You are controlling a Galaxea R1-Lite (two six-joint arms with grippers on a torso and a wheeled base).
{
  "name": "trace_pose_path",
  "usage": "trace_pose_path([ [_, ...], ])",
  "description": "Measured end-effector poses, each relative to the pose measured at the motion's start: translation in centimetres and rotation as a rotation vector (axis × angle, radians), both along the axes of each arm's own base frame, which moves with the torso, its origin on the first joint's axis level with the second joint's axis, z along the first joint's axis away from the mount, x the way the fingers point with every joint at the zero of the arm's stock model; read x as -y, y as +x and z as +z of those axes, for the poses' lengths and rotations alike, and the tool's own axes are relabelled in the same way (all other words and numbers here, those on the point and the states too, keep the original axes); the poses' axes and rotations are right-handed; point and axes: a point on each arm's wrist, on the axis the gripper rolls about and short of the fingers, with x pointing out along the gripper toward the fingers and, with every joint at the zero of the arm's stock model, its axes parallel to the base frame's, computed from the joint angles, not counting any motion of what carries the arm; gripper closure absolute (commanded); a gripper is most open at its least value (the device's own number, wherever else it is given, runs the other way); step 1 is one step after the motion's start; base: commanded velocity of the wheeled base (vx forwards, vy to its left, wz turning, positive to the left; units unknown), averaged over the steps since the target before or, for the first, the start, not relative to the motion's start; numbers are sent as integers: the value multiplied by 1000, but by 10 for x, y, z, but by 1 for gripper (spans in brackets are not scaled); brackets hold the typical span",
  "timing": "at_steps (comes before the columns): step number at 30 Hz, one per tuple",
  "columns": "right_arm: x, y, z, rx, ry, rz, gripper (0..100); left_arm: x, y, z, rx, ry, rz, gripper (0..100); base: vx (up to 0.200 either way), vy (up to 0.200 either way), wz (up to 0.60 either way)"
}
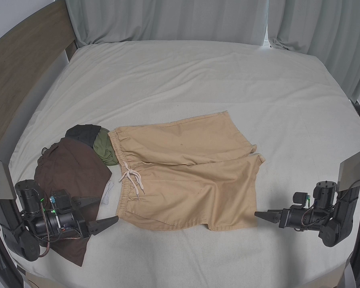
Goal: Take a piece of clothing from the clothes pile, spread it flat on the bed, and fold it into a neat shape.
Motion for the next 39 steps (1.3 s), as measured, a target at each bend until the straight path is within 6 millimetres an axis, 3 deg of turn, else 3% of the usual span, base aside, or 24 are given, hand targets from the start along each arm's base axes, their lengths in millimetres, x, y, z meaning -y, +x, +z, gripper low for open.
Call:
trace_pose_path([
  [22,-12,12,-45,-111,2,27,0,2,0,1,1,-1,-7,0,0,0,0],
  [31,-31,13,-46,-178,67,41,0,1,0,0,0,-1,-3,0,0,0,0],
  [39,-34,13,-40,-170,72,50,0,0,0,1,2,-2,-2,0,0,0,0],
])
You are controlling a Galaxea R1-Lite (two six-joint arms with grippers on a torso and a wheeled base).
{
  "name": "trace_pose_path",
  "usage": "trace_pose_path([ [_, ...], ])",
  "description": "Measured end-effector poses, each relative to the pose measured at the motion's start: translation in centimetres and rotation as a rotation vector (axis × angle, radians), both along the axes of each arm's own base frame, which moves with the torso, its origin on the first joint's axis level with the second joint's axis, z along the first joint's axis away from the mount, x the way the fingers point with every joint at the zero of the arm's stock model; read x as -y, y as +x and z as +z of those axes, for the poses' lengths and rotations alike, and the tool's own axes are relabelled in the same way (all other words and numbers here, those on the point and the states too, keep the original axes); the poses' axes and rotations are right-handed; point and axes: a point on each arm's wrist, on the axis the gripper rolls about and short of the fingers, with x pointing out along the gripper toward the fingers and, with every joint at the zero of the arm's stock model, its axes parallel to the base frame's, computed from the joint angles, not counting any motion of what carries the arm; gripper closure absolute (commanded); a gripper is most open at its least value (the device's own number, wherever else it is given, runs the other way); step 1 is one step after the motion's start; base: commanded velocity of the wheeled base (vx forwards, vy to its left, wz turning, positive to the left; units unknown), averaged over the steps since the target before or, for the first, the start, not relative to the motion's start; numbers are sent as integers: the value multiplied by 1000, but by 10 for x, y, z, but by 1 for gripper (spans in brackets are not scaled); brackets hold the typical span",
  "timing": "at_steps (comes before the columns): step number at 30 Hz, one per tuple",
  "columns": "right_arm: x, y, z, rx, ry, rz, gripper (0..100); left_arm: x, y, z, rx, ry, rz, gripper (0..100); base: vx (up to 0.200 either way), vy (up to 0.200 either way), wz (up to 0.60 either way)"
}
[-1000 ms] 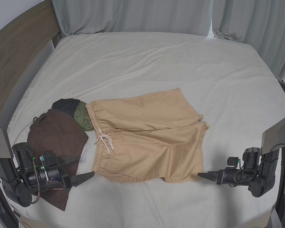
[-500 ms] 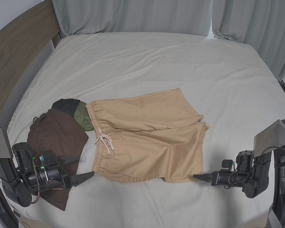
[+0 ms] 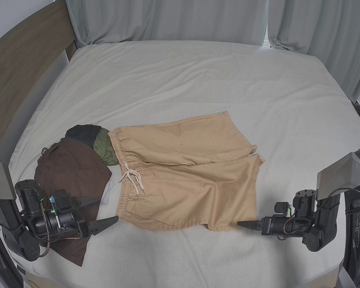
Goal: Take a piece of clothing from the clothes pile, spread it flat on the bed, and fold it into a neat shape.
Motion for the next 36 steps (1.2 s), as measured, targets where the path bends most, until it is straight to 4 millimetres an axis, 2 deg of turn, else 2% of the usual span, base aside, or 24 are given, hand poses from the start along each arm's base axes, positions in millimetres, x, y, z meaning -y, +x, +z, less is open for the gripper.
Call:
trace_pose_path([
  [7,2,1,3,12,3,-9,0,0,0,0,0,0,0,0,0,0,0],
  [8,2,2,3,14,3,-9,100,0,0,0,-1,0,0,0,0,0,0],
  [25,6,4,2,19,3,-22,100,0,0,-3,-11,1,0,0,0,0,0],
  [36,8,2,2,16,-2,-24,100,-2,3,-21,-106,-12,19,0,0,0,0],
])
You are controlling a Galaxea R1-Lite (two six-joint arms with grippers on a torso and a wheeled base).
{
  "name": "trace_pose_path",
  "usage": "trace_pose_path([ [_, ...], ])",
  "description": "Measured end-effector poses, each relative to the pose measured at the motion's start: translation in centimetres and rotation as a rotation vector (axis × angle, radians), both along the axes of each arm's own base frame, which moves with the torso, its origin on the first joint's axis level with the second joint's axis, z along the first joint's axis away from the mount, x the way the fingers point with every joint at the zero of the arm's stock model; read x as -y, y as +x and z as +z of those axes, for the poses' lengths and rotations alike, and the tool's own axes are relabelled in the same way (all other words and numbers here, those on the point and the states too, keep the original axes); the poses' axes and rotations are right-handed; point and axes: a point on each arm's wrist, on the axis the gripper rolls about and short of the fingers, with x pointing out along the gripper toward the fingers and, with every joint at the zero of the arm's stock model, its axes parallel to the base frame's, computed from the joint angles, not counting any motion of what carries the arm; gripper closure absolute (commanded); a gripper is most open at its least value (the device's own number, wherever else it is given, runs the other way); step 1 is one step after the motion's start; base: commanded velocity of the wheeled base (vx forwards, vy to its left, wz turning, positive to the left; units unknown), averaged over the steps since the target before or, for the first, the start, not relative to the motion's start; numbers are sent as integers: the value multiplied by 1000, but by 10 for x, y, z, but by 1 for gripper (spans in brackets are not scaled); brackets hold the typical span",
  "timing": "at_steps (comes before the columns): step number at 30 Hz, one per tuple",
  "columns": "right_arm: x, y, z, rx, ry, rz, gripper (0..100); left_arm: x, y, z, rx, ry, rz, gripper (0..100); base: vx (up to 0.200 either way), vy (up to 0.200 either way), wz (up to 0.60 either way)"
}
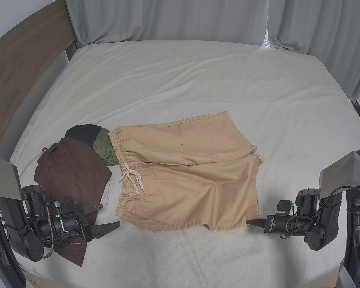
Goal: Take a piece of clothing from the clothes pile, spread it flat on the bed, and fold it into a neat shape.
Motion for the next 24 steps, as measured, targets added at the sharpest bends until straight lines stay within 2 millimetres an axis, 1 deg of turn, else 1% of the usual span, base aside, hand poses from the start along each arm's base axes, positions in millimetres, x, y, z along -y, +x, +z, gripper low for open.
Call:
trace_pose_path([
  [7,0,0,0,0,-1,1,100,-3,4,-10,-108,-65,50,0,0,0,0],
  [14,0,-2,0,-5,-2,0,100,-4,11,-10,-221,-175,129,0,0,0,0],
  [17,0,-3,-1,-8,-4,1,100,-4,14,-11,-230,-183,160,0,0,0,0],
  [24,1,-4,-1,-13,-5,0,100,-5,20,-19,-248,-184,170,0,0,0,0],
])
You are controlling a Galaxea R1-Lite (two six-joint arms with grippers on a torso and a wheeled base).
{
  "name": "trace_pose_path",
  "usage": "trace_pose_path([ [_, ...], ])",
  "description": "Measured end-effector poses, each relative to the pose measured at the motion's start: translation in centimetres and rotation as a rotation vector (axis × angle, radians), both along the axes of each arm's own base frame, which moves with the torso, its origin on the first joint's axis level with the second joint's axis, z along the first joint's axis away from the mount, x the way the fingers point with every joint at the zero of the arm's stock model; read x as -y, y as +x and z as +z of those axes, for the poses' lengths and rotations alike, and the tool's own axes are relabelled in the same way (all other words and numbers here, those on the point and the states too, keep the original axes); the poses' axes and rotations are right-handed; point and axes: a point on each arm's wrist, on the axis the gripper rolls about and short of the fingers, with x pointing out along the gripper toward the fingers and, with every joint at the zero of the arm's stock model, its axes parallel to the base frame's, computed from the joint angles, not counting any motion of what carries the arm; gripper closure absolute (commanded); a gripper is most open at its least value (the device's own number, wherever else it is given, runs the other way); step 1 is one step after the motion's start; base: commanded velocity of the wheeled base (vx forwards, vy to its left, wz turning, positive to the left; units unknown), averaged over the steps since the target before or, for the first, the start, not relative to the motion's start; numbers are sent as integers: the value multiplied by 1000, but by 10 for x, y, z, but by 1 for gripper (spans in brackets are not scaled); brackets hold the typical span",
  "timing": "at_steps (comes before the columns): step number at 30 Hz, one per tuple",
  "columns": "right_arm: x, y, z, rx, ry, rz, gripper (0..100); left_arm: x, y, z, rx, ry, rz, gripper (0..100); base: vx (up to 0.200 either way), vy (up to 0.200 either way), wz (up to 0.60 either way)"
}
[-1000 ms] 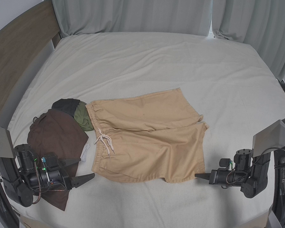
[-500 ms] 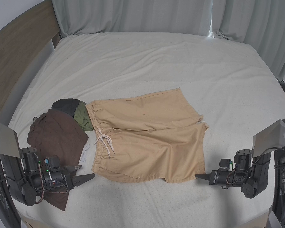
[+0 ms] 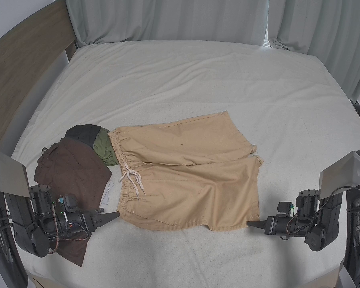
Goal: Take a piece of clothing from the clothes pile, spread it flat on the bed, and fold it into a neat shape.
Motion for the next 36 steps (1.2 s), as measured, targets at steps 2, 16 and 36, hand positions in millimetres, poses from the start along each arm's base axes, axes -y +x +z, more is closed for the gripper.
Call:
trace_pose_path([
  [2,0,0,0,0,0,0,100,0,2,-2,-7,-4,2,0,0,0,0],
  [16,1,0,0,-1,0,-5,100,1,18,-13,-77,-43,122,0,0,0,0],
  [36,2,1,-1,0,-1,-8,100,4,33,-40,-119,-40,119,0,0,0,0],
])
